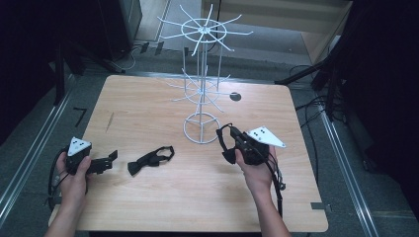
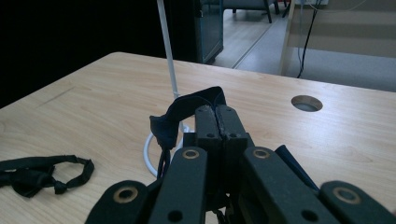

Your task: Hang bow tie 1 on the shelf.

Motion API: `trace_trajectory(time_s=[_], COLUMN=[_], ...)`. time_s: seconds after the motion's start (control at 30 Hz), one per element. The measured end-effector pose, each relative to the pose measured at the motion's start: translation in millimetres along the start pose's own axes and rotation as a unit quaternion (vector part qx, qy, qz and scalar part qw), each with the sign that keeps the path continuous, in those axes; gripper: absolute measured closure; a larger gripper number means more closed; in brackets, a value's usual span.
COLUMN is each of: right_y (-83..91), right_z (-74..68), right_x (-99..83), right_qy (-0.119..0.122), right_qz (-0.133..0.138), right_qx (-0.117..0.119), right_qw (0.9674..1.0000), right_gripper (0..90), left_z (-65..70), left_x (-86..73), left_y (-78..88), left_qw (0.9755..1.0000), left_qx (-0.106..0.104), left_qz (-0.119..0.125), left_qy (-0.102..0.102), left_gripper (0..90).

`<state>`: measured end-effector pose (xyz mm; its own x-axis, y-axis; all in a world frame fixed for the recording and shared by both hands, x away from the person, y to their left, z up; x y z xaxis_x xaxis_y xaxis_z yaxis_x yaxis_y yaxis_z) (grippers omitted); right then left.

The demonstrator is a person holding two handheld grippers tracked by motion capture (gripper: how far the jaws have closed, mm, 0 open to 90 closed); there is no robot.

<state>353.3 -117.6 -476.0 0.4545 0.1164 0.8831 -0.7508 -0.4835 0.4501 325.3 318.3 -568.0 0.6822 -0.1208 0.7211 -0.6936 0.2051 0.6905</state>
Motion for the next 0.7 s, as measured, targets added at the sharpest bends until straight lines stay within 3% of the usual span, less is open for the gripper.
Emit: trace_trajectory(time_s=[0.13,0.23,0.4,0.7], right_y=[-0.5,0.3,3.3,2.4], right_z=[0.6,2.4,1.8,-8.5], right_x=[4.1,9.1,22.9,33.5], right_qy=[0.0,-0.006,-0.009,0.005], right_qz=[0.003,0.007,0.02,0.025], right_qx=[0.002,0.003,0.006,0.017], right_qw=[1.0,1.0,0.9997,0.9995], right_gripper=[90.0,90.0,90.0,90.0], left_z=[-0.7,-1.4,-6.2,-2.6], left_x=[0.4,2.3,2.8,2.6], left_y=[0.6,2.5,5.2,4.7], left_qw=[1.0,0.9997,0.9988,0.9994], left_qx=[0.001,-0.006,-0.005,-0.001], left_qz=[0.004,0.021,0.034,0.031], left_qy=[0.002,0.009,0.035,0.016], left_gripper=[0.0,0.0,0.0,0.0])
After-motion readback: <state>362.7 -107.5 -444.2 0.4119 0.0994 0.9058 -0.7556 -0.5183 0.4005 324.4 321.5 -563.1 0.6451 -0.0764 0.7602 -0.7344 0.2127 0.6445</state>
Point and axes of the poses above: each handheld gripper's, and its own axes: y roughly backward along the jaws, x roughly out of its top, z roughly to its right, the point moved 8 cm from there along -y, roughly forward along the jaws, and after that the axes turned 9 degrees about -z, right-handed, at the moved point
